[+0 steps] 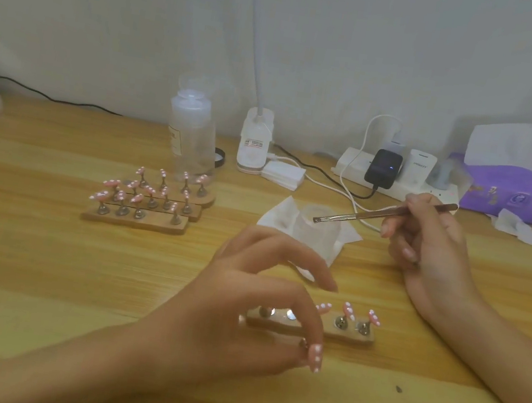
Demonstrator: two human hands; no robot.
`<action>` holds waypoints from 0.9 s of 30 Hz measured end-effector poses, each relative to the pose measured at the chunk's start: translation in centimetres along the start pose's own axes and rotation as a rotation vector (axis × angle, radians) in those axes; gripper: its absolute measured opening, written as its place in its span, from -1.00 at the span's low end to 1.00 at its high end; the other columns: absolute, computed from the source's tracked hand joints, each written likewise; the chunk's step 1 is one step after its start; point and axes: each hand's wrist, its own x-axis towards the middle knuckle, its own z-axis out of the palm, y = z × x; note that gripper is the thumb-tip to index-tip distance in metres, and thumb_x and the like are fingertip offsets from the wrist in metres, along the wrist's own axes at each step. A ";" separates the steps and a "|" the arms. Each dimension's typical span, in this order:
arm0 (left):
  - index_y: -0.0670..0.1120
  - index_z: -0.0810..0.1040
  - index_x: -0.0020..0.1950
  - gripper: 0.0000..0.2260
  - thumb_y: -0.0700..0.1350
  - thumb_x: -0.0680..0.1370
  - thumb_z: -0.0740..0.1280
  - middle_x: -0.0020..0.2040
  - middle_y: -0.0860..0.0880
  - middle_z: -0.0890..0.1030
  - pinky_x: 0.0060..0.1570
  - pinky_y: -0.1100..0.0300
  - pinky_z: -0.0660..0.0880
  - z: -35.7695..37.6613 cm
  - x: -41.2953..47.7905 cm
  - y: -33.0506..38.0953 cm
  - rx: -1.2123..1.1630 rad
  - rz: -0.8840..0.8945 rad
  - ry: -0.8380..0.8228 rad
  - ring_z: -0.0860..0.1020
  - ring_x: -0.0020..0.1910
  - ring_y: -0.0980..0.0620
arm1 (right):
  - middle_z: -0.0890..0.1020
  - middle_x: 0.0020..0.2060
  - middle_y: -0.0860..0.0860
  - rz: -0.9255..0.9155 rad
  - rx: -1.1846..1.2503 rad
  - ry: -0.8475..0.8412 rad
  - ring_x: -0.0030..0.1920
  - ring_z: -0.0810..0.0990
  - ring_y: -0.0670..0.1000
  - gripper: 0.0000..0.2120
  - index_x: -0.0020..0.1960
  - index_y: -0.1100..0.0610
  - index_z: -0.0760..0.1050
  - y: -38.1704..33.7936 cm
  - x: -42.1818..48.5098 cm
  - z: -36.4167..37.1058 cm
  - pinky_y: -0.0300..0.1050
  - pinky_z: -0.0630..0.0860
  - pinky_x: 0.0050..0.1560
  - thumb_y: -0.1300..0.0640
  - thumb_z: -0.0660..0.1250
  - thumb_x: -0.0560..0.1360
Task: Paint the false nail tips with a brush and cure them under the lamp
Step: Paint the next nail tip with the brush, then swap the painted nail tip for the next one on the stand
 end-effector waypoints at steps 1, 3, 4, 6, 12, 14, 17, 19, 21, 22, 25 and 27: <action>0.12 0.67 -0.18 -0.97 0.00 0.43 0.49 0.14 0.17 0.56 0.17 0.19 0.34 0.3 -0.2 -0.2 0.023 -0.017 -0.009 0.43 0.26 0.01 | 0.58 -0.48 0.06 -0.001 -0.001 -0.004 -0.60 0.20 -0.09 -0.75 -0.22 0.08 0.36 0.0 0.0 0.0 -0.30 0.17 -0.57 0.16 0.17 0.65; 0.13 0.66 -0.16 -0.98 0.01 0.43 0.47 0.11 0.17 0.56 0.15 0.23 0.36 0.4 -0.3 -0.6 0.025 -0.090 -0.005 0.43 0.22 0.03 | 0.57 -0.48 0.06 -0.002 -0.001 -0.008 -0.60 0.20 -0.09 -0.74 -0.22 0.09 0.36 -0.1 -0.1 0.0 -0.30 0.17 -0.57 0.16 0.17 0.65; 0.13 0.65 -0.16 -0.98 0.02 0.43 0.45 0.10 0.17 0.56 0.15 0.28 0.35 0.4 -0.3 -0.7 0.024 -0.127 0.004 0.43 0.20 0.04 | 0.57 -0.48 0.06 -0.001 -0.002 -0.007 -0.60 0.20 -0.09 -0.74 -0.23 0.09 0.37 -0.1 -0.1 0.1 -0.30 0.16 -0.57 0.16 0.17 0.65; 0.13 0.64 -0.15 -0.98 0.02 0.44 0.43 0.07 0.19 0.56 0.18 0.34 0.31 0.5 -0.2 -1.0 0.030 -0.200 0.006 0.42 0.20 0.07 | 0.57 -0.48 0.06 0.005 -0.005 -0.006 -0.60 0.20 -0.09 -0.74 -0.23 0.08 0.37 -0.1 -0.2 0.1 -0.29 0.17 -0.56 0.16 0.18 0.65; 0.21 0.54 -0.20 -0.87 -0.02 0.44 0.44 -0.06 0.18 0.60 0.12 0.30 0.32 0.6 0.3 -1.4 -0.009 -0.366 -0.060 0.42 0.13 0.14 | 0.56 -0.49 0.05 0.006 -0.012 -0.012 -0.60 0.21 -0.09 -0.74 -0.22 0.08 0.37 0.0 -0.1 0.1 -0.30 0.17 -0.58 0.15 0.18 0.65; 0.20 0.51 -0.19 -0.87 0.02 0.46 0.43 -0.10 0.16 0.60 0.16 0.18 0.34 0.7 0.3 -1.5 0.010 -0.370 -0.095 0.42 0.11 0.15 | 0.56 -0.49 0.06 0.009 -0.009 -0.006 -0.60 0.21 -0.09 -0.74 -0.22 0.09 0.38 0.0 0.0 0.1 -0.31 0.18 -0.58 0.15 0.18 0.65; 0.18 0.53 -0.12 -0.90 0.12 0.41 0.38 -0.05 0.23 0.56 0.18 0.12 0.36 0.8 0.4 -1.6 0.077 -0.375 -0.142 0.40 0.12 0.21 | 0.57 -0.49 0.05 0.017 0.005 0.000 -0.60 0.21 -0.10 -0.75 -0.21 0.10 0.37 -0.1 0.0 0.1 -0.31 0.19 -0.58 0.15 0.17 0.65; 0.19 0.55 -0.06 -0.83 0.16 0.38 0.36 -0.04 0.27 0.54 0.11 0.15 0.35 0.9 0.7 -1.5 0.097 -0.347 -0.153 0.41 0.10 0.21 | 0.57 -0.50 0.05 0.023 0.015 0.010 -0.60 0.21 -0.10 -0.75 -0.21 0.09 0.37 -0.1 0.0 0.1 -0.31 0.20 -0.58 0.16 0.17 0.64; 0.20 0.54 -0.03 -0.78 0.23 0.38 0.32 -0.07 0.27 0.55 0.02 0.18 0.32 1.1 1.1 -1.4 0.099 -0.325 -0.144 0.43 0.07 0.18 | 0.56 -0.50 0.05 0.030 0.015 0.021 -0.60 0.21 -0.09 -0.76 -0.21 0.09 0.38 -0.2 -0.1 0.2 -0.31 0.20 -0.58 0.16 0.18 0.64; 0.20 0.54 -0.03 -0.76 0.24 0.38 0.29 -0.08 0.25 0.56 0.00 0.19 0.32 1.2 1.3 -1.4 0.100 -0.319 -0.135 0.44 0.06 0.18 | 0.56 -0.50 0.05 0.032 0.012 0.024 -0.60 0.21 -0.09 -0.76 -0.21 0.09 0.38 -0.2 -0.1 0.2 -0.31 0.20 -0.57 0.15 0.18 0.64; 0.17 0.55 -0.07 -0.83 0.19 0.41 0.31 -0.10 0.24 0.57 0.02 0.12 0.37 1.8 1.5 -1.0 0.152 -0.288 -0.107 0.46 0.02 0.17 | 0.56 -0.50 0.05 0.030 0.008 0.024 -0.59 0.22 -0.09 -0.76 -0.21 0.10 0.39 -0.2 -0.1 0.3 -0.30 0.17 -0.56 0.15 0.18 0.64; 0.18 0.56 -0.11 -0.88 0.16 0.43 0.33 -0.09 0.26 0.58 0.08 0.09 0.36 2.0 1.5 -0.8 0.220 -0.268 -0.092 0.45 0.03 0.20 | 0.55 -0.51 0.04 0.033 0.008 0.028 -0.59 0.23 -0.09 -0.75 -0.22 0.10 0.39 -0.3 -0.2 0.3 -0.30 0.18 -0.56 0.15 0.18 0.64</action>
